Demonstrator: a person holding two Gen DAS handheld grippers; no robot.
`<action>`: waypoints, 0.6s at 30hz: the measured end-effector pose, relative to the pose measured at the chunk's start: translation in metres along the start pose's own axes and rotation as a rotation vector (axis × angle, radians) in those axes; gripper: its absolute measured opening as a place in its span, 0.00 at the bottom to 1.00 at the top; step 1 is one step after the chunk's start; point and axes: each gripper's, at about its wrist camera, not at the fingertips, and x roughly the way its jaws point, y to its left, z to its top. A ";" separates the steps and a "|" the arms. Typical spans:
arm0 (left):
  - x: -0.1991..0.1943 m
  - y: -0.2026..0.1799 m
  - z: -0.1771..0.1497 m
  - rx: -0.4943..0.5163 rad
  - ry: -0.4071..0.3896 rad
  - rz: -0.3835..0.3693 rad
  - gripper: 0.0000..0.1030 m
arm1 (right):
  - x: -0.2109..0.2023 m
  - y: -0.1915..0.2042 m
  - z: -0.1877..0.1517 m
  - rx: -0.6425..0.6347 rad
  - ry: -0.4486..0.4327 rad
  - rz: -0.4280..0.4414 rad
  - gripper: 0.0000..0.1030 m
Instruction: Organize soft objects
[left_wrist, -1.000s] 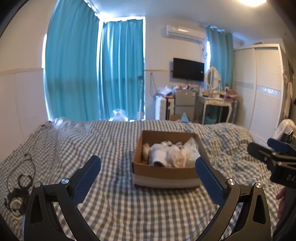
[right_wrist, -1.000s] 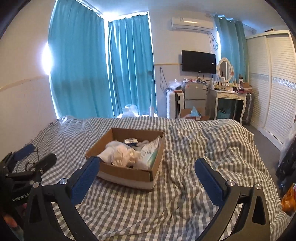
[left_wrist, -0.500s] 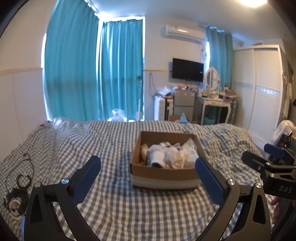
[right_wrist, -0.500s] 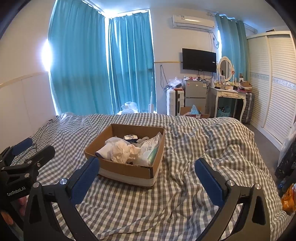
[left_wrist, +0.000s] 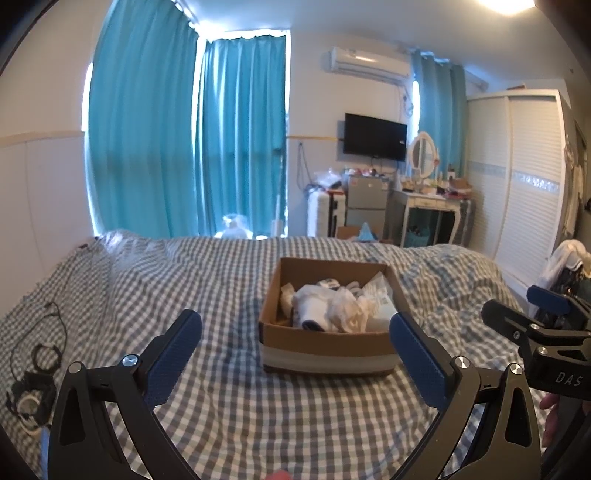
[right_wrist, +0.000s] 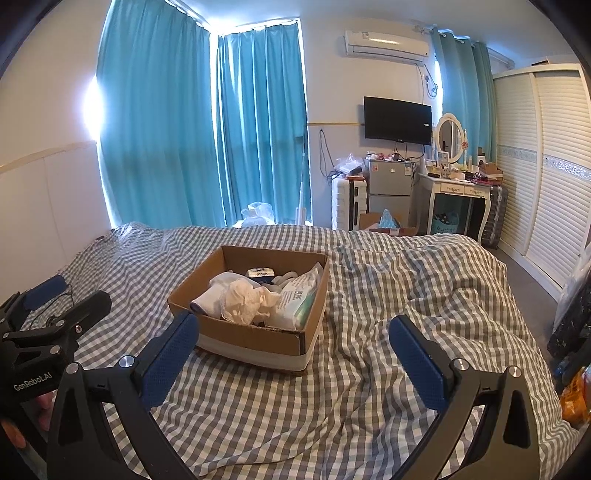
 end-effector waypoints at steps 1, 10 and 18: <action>0.000 -0.001 0.000 -0.002 -0.001 -0.003 1.00 | 0.000 0.000 0.000 -0.001 0.000 -0.002 1.00; 0.000 0.001 0.000 -0.010 0.005 0.007 1.00 | 0.002 0.000 -0.001 -0.002 0.008 0.000 1.00; 0.000 0.001 0.000 -0.008 0.004 0.006 1.00 | 0.002 0.000 -0.003 -0.003 0.009 0.002 1.00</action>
